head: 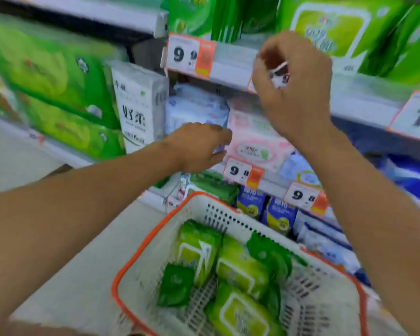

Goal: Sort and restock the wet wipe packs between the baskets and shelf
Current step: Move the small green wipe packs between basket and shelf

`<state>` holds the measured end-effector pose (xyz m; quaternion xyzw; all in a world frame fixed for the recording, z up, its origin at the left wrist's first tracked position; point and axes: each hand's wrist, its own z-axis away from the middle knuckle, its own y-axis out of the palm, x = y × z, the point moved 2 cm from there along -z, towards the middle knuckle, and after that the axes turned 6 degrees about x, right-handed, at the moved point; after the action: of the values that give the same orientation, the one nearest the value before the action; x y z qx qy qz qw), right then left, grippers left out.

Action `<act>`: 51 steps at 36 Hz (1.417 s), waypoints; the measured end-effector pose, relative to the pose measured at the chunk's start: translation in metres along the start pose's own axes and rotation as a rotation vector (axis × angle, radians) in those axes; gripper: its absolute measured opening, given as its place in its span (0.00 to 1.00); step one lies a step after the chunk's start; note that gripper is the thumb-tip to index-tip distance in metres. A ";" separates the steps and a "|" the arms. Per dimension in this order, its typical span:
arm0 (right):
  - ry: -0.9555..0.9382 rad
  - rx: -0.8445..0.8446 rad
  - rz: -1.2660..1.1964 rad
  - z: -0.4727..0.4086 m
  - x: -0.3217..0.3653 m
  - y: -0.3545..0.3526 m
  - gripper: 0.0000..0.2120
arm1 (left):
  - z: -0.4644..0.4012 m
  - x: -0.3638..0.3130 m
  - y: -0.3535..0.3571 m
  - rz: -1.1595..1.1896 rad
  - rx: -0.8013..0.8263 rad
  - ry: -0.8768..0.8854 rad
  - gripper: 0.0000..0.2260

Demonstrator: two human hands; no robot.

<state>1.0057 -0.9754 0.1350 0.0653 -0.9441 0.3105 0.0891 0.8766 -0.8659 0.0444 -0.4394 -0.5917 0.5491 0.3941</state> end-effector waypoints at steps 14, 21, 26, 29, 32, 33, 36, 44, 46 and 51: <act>1.052 1.348 -0.662 0.381 0.064 0.153 0.25 | 0.186 -0.058 0.245 0.350 0.893 -0.703 0.19; 1.496 1.221 -0.910 0.410 0.058 0.194 0.20 | 0.161 -0.070 0.276 0.617 0.693 -0.915 0.24; 1.604 1.083 -0.968 0.419 0.059 0.213 0.17 | 0.163 -0.051 0.294 0.754 0.776 -0.913 0.33; 1.592 1.028 -0.870 0.418 0.044 0.205 0.16 | 0.160 -0.050 0.294 0.776 0.728 -0.874 0.26; 1.646 1.015 -1.043 0.405 0.023 0.183 0.15 | 0.153 -0.050 0.289 0.984 0.633 -0.893 0.24; 1.664 1.036 -1.107 0.400 0.013 0.173 0.14 | 0.150 -0.052 0.286 1.063 0.623 -0.867 0.23; 1.636 1.232 -1.003 0.385 -0.024 0.138 0.15 | 0.138 -0.067 0.284 1.236 0.631 -0.808 0.25; 1.668 1.174 -0.067 0.401 -0.110 0.041 0.22 | 0.099 -0.106 0.282 1.489 0.633 -0.880 0.15; 1.815 0.871 -0.390 0.406 -0.105 0.042 0.28 | 0.089 -0.109 0.280 1.489 0.638 -0.886 0.13; 1.851 0.237 -0.520 0.427 -0.087 0.059 0.34 | 0.085 -0.117 0.287 1.531 0.642 -0.947 0.14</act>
<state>1.0251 -1.1782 -0.2548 0.0103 -0.4187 0.3028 0.8561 0.8560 -0.9999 -0.2471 -0.3107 -0.0628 0.9147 -0.2507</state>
